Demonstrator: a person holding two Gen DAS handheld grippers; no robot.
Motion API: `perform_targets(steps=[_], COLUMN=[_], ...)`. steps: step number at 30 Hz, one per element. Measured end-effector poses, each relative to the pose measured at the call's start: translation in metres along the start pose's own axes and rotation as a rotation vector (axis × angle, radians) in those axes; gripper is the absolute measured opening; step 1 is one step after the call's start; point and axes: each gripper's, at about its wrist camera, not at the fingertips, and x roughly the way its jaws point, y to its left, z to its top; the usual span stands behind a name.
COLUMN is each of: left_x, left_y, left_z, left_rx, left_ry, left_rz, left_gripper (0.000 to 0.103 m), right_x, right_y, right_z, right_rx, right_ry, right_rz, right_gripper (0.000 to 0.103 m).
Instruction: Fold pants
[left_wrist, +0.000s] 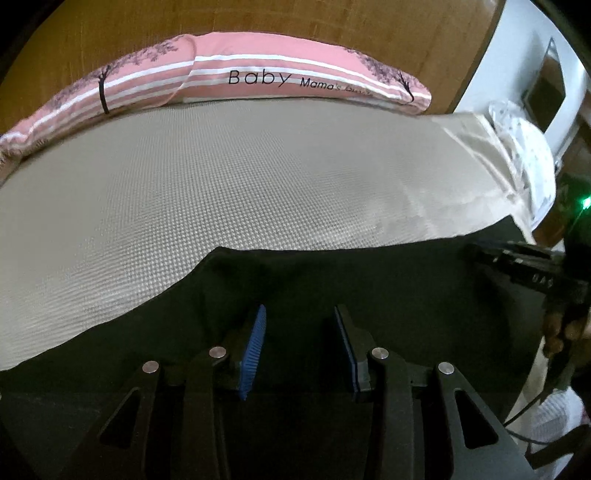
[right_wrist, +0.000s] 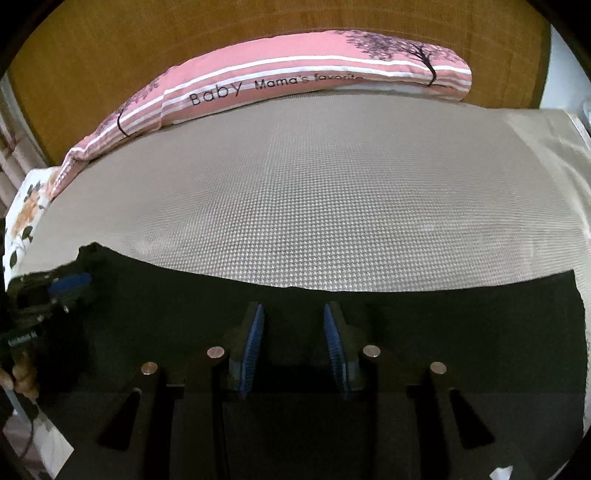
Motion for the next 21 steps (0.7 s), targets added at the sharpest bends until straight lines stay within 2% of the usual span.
perform_targets(steps=[2,10,12,13,15,21], left_x=[-0.006,-0.042,-0.048,-0.047,-0.053,-0.065], left_y=[-0.006,-0.004,-0.003,-0.002,-0.002,-0.008], left_z=[-0.008,-0.054,-0.066,-0.074,-0.085,-0.106], left_rx=[0.015,0.011,0.018,0.012,0.022,0.053], left_ry=[0.004,0.000,0.010,0.042,0.011,0.016], left_rz=[0.008,0.000,0.016,0.027,0.032,0.063], left_gripper=[0.039,0.040,0.042,0.046,0.046,0.048], right_x=[-0.006,-0.034,-0.042,-0.047,-0.056,-0.088], right_y=[-0.003,-0.029,-0.040,-0.046,-0.060,-0.109], right_z=[-0.005,-0.049,-0.060,-0.066,-0.077,-0.108], right_rx=[0.034,0.084,0.097,0.105,0.129,0.279], right_ry=[0.001,0.018,0.026,0.030,0.037,0.036], right_rz=[0.007,-0.012,-0.023,-0.029,-0.047,-0.085], right_gripper=[0.038,0.039,0.039,0.039,0.039,0.042])
